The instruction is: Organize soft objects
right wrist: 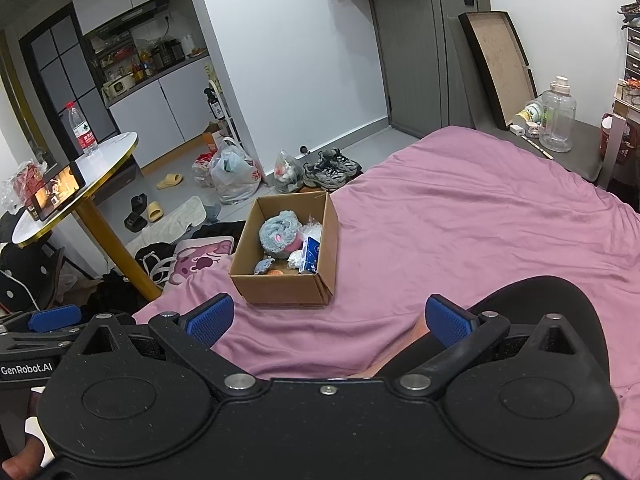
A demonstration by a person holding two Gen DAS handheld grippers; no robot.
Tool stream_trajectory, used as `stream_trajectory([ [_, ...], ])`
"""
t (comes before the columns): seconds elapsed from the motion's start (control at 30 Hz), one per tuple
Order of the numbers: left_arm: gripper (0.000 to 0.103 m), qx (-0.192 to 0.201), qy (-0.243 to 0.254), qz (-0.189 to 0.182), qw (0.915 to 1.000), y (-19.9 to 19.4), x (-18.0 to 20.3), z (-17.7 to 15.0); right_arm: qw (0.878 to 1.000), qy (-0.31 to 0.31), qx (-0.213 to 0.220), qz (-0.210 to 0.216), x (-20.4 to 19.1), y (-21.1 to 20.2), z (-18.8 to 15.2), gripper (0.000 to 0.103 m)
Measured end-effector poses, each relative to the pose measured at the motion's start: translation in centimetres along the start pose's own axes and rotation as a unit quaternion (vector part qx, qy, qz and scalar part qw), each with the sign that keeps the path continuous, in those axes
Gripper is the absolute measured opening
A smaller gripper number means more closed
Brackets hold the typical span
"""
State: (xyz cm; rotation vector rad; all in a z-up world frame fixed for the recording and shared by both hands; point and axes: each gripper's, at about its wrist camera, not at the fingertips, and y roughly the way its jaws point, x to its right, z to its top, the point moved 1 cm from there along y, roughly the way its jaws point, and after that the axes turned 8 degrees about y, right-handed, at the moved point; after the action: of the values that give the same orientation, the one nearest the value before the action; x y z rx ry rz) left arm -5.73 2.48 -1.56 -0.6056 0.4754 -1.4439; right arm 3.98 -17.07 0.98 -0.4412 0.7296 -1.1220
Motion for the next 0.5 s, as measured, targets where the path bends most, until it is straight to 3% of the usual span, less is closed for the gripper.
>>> stream_trajectory([
  [0.5, 0.103, -0.005, -0.004, 0.001, 1.0, 0.19, -0.23, -0.02, 1.0, 0.002, -0.007, -0.002, 0.21, 0.72, -0.31, 0.103],
])
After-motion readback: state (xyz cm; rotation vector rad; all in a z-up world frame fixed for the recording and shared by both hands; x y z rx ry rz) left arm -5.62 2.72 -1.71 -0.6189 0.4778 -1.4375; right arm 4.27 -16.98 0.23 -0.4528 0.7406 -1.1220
